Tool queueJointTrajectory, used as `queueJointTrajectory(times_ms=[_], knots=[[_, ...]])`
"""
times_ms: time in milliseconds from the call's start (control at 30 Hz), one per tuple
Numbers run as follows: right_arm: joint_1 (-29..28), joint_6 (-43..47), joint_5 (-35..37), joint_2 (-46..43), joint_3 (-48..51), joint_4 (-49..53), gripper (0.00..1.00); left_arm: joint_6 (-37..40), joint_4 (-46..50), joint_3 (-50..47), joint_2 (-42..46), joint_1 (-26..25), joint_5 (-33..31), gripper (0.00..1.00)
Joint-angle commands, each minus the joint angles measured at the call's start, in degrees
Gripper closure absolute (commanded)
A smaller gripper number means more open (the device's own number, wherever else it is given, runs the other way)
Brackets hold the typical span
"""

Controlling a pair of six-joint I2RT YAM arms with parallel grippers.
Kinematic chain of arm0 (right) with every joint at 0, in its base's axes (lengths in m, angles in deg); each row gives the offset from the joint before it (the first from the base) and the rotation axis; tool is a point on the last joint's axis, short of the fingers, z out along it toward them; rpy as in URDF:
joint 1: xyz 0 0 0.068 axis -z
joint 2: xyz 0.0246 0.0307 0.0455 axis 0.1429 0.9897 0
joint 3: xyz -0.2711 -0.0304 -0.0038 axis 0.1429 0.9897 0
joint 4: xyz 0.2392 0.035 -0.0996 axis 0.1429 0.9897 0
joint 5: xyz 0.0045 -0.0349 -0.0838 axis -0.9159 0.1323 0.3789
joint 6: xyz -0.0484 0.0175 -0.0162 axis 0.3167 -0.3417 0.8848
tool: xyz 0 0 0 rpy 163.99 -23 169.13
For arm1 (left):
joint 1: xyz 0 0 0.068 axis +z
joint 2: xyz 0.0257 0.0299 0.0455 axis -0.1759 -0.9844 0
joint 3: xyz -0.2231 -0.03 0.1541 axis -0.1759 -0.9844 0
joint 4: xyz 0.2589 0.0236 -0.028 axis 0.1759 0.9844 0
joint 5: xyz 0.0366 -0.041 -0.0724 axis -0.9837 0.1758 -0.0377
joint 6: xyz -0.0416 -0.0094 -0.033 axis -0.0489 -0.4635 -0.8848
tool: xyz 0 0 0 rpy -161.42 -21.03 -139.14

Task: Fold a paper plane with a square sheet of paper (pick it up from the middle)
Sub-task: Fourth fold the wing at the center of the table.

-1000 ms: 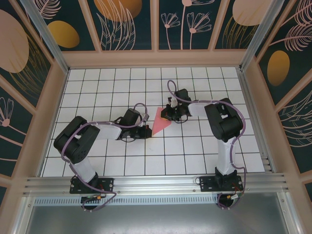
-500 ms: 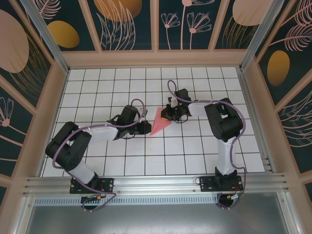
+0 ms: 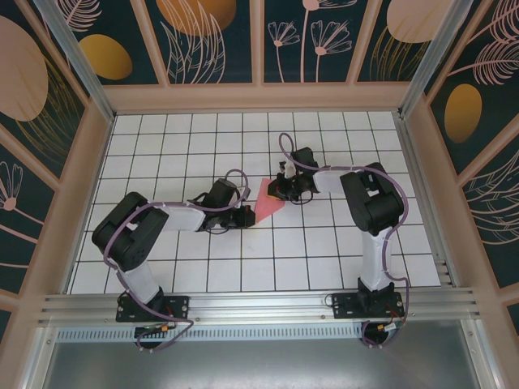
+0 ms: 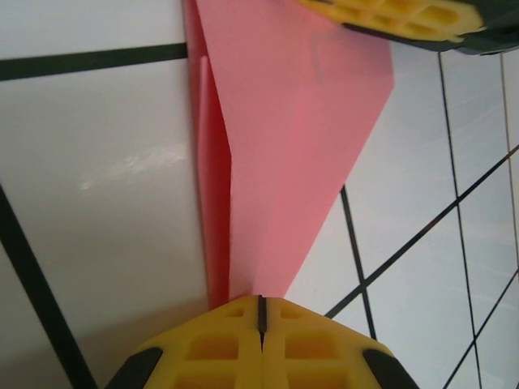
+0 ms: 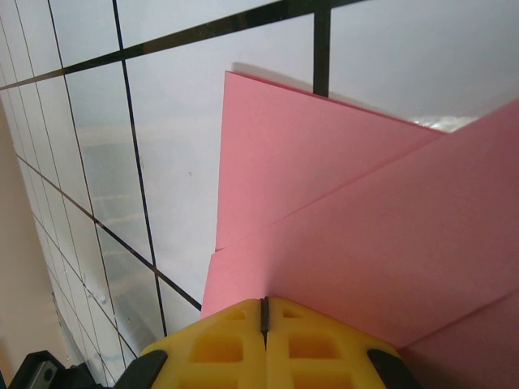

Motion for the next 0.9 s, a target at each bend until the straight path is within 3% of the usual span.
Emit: queueJointTrajectory(times_ms=[0,267,533,867], knots=[[0.14,0.04,9.35,5.23,1.68,5.15,0.96,-0.51,2.46,0.68,-1.44,-0.2,-1.92,0.96],[0.1,1.11,7.46,2.63,-0.58,5.14,0.96,-1.29,1.86,-0.92,-1.88,-0.12,-2.34,0.98],[-1.06,3.17,-1.58,-4.09,-1.02,2.51,0.94,-1.86,1.26,-2.19,-1.77,-0.2,-2.3,0.99],[-4.97,3.33,-3.42,-7.67,4.07,2.76,0.94,-1.87,1.3,-1.92,-2.04,-0.2,-2.01,1.0]])
